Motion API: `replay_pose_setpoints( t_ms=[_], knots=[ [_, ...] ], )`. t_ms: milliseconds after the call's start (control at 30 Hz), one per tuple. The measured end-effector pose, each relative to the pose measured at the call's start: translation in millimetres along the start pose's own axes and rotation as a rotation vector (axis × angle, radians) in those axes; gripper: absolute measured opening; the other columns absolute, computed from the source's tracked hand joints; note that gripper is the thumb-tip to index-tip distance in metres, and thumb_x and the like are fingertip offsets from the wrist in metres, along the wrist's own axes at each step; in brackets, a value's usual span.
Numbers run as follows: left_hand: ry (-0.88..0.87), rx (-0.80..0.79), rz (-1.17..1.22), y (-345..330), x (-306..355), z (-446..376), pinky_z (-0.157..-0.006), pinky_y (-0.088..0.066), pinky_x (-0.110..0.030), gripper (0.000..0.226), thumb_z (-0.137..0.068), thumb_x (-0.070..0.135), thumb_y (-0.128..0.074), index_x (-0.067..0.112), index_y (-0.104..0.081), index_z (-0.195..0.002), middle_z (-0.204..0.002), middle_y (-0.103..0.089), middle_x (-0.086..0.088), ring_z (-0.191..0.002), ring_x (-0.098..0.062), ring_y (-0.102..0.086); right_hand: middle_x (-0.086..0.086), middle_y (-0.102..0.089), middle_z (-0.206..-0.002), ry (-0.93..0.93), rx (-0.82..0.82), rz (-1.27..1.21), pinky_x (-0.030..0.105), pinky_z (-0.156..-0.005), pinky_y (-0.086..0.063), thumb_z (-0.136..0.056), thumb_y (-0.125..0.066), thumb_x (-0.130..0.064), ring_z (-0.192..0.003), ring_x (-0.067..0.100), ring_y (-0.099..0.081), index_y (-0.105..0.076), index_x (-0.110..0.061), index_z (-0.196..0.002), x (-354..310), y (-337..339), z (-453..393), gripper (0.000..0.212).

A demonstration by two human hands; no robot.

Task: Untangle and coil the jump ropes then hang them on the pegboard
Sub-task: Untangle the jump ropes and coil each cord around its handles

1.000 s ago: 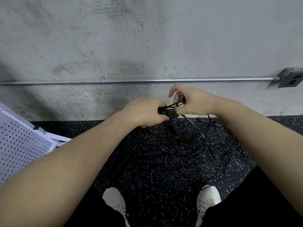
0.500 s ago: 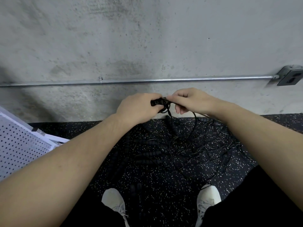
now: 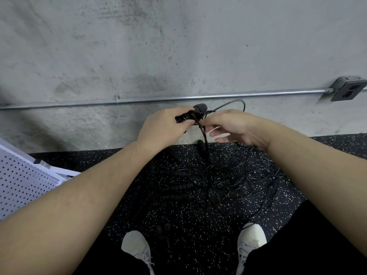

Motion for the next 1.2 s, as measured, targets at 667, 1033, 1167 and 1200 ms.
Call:
replay_pose_setpoints(
  t_ms=[667, 1033, 1167, 1200],
  knots=[
    [0.323, -0.005, 0.65, 32.3, -34.9, -6.9, -0.05, -0.053, -0.026, 0.014, -0.101, 0.03, -0.063, 0.04, -0.072, -0.103, -0.087, -0.069, -0.008, -0.062, -0.028, -0.063, 0.0, -0.066, -0.092, -0.055, 0.016, 0.562, 0.025, -0.059, -0.047, -0.094, -0.068, -0.038, -0.077, 0.014, -0.062, -0.058, -0.015, -0.105, 29.4, 21.6, -9.6, 0.028],
    [0.231, -0.039, 0.522, 18.6, -24.3, -11.4, -0.054, -0.055, -0.03, 0.019, -0.1, 0.033, -0.062, 0.048, -0.072, -0.097, -0.079, -0.07, 0.0, -0.058, -0.026, -0.066, 0.001, -0.067, -0.068, 0.306, 0.155, 0.024, 0.028, -0.062, -0.047, -0.098, -0.06, -0.033, -0.061, 0.013, -0.061, -0.065, -0.015, -0.07, -26.7, -18.7, 3.1, 0.034],
    [0.2, -0.081, 0.54, 11.4, -15.0, -8.5, -0.056, -0.058, -0.031, 0.019, -0.1, 0.034, -0.062, 0.05, -0.072, -0.095, -0.084, -0.068, 0.0, -0.059, -0.024, -0.068, -0.008, -0.06, -0.078, 0.381, 0.288, 0.47, 0.026, -0.064, -0.038, -0.094, -0.064, -0.051, -0.066, 0.004, -0.05, -0.06, -0.02, -0.09, -21.6, -19.7, -5.1, 0.031],
    [0.188, -0.081, 0.542, 10.4, -12.0, -7.7, -0.055, -0.058, -0.03, 0.021, -0.1, 0.034, -0.062, 0.051, -0.072, -0.093, -0.085, -0.067, 0.002, -0.058, -0.023, -0.067, -0.005, -0.063, -0.078, 0.378, 0.23, 0.481, 0.026, -0.063, -0.038, -0.096, -0.062, -0.048, -0.063, 0.004, -0.05, -0.058, -0.019, -0.088, -17.7, -23.3, -8.8, 0.031]
  ],
)
Point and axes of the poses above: each hand's wrist, its own z-axis away from the middle knuckle, its own y-axis out of the back of the hand, x = y × z, the point moved 2 cm from there along -z, towards the middle knuckle
